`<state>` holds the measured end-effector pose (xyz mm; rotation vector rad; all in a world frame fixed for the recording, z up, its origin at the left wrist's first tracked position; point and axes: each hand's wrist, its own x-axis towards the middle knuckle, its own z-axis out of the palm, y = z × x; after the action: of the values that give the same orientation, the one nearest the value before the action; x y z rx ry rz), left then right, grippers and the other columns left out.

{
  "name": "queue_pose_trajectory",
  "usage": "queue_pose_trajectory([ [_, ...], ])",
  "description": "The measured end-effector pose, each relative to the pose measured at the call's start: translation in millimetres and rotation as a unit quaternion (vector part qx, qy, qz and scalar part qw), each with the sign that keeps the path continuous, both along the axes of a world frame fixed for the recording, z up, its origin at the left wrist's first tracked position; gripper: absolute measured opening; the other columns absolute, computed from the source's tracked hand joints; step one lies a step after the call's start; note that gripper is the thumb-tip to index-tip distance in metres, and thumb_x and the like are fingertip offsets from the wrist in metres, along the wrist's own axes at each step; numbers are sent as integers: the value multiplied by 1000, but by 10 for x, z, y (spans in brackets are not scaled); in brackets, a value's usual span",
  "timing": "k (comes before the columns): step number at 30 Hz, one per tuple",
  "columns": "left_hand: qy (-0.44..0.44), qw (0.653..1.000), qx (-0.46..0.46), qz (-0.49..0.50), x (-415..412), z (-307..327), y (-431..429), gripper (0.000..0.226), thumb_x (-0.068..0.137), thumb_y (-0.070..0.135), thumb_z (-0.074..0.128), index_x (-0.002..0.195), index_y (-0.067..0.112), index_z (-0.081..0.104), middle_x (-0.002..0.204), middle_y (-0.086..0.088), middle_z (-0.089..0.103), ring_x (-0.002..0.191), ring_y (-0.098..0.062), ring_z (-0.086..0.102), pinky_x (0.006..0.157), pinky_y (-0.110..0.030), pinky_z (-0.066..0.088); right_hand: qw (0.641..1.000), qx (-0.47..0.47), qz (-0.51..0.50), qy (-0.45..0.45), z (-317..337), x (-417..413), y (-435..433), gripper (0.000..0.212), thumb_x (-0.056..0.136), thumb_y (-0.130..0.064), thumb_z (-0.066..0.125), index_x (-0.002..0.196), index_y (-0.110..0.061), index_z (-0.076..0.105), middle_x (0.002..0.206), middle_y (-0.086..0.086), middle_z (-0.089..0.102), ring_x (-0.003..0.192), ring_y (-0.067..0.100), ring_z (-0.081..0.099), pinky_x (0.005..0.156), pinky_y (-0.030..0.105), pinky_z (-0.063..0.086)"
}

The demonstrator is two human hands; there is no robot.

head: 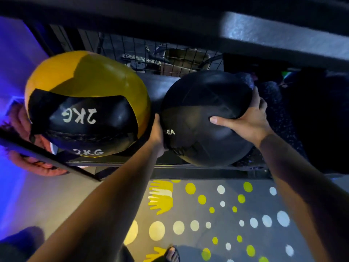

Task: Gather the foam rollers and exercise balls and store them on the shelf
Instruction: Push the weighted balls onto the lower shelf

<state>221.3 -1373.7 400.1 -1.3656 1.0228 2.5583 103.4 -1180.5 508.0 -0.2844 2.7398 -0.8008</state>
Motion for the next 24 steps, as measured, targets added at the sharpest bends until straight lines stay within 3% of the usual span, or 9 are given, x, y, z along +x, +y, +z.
queue_pose_trajectory([
  [4,46,998,17,44,-88,-148,28,78,94,78,34,133,19,69,126,-13,73,119,-34,67,108,-50,50,1000,13,2,14,-134,-18,6,160,35,-85,81,160,-35,-5,170,-1,-2,157,24,-3,127,47,12],
  [7,37,998,1,43,-66,-26,35,77,91,81,37,128,23,72,121,-11,76,113,-33,69,105,-51,51,998,-40,-4,48,-137,-147,102,147,40,-76,87,160,-34,12,165,-1,20,153,17,20,126,38,21],
  [10,34,996,-8,82,-191,-296,-92,102,58,101,56,138,37,61,149,-4,58,129,-33,60,103,-59,49,981,-194,-4,0,-154,-301,324,121,52,-62,94,153,-27,36,148,-5,53,136,9,51,116,37,41],
  [12,-8,992,-115,49,-152,-32,-80,111,56,103,53,147,40,47,158,1,41,143,-30,41,112,-57,36,964,-258,1,-70,-206,-305,466,92,72,-47,88,147,-18,45,137,-4,64,128,13,60,109,37,49],
  [14,-39,960,-277,-20,-39,422,-22,88,84,87,39,155,35,33,157,-1,31,143,-29,28,115,-46,25,954,-276,28,-113,-224,-241,499,56,92,-22,69,144,-15,49,128,-8,70,121,8,63,98,24,52],
  [15,-43,934,-348,-77,-8,524,-12,80,91,79,34,157,34,29,158,-3,28,145,-31,25,113,-44,22,953,-271,45,-125,-222,-217,489,46,97,-7,60,141,-20,52,123,-16,71,117,1,63,94,16,50],
  [17,-64,876,-449,-163,84,595,12,72,98,69,35,159,33,24,158,-6,25,147,-36,23,116,-46,21,962,-252,18,-106,-222,-172,423,55,97,6,51,140,-29,51,121,-25,69,117,-7,60,100,13,46],
  [20,-38,814,-537,-218,219,519,-124,64,104,51,48,160,29,26,153,-11,29,146,-38,26,121,-48,22,972,-222,-62,-54,-339,-228,381,58,90,-25,51,148,-24,50,140,-4,62,132,14,56,117,38,40],
  [24,-34,846,-489,-209,187,598,-307,66,103,50,53,157,17,34,151,-15,31,146,-36,32,122,-43,31,963,-188,-190,-30,-282,-171,156,45,100,-36,42,140,-18,53,136,8,59,131,32,52,110,37,37],
])
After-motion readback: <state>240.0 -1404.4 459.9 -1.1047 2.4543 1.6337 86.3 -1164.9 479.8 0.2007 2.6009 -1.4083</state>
